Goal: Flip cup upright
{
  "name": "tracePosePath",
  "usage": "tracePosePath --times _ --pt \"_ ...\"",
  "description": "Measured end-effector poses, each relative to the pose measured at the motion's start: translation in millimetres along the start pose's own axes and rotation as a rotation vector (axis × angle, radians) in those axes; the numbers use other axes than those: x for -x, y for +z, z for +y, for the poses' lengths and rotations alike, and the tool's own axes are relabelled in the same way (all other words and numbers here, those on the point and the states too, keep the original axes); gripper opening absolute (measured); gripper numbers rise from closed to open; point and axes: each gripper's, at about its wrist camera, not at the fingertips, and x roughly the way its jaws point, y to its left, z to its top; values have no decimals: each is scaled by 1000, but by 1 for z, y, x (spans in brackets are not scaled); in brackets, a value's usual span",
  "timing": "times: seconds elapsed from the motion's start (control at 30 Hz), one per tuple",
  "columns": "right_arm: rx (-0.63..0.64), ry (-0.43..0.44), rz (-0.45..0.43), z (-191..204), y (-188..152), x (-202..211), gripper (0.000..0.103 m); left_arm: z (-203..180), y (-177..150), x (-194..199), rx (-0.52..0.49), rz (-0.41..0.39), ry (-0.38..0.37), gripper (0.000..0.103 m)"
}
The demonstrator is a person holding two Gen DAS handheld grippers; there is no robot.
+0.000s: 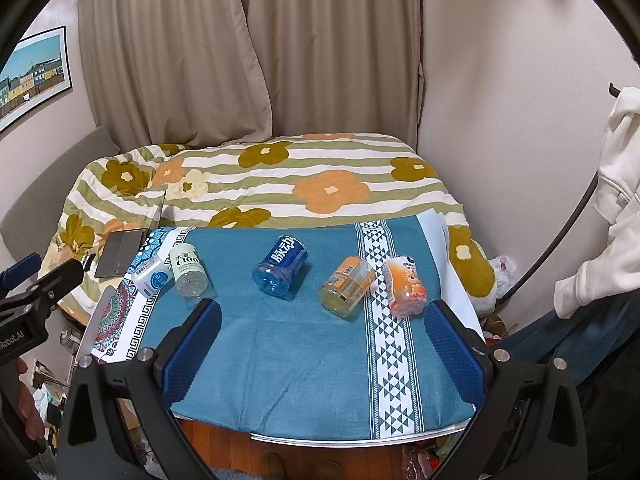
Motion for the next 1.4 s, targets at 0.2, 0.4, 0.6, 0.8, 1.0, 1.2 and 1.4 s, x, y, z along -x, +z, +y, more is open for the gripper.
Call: tracePosePath --times 0.2,0.4,0.6,0.8,1.0,1.2,1.4 --pt "-1 9 3 0 0 -2 101 2 0 1 0 -1 1 103" --pt "-3 13 2 -1 0 -2 101 4 0 3 2 0 4 103" --pt "-26 53 -3 -11 2 -1 102 2 5 3 18 7 20 103" --pt "-15 79 10 -30 6 -8 102 -15 12 -7 16 11 17 103" --pt "23 75 25 -49 4 -28 102 -39 21 -33 -36 45 -16 103" --pt "-9 90 60 -61 8 -55 101 -55 34 -77 -87 108 -73 103" --pt "-60 53 84 -64 19 -83 101 -72 49 -141 -152 200 -142 103"
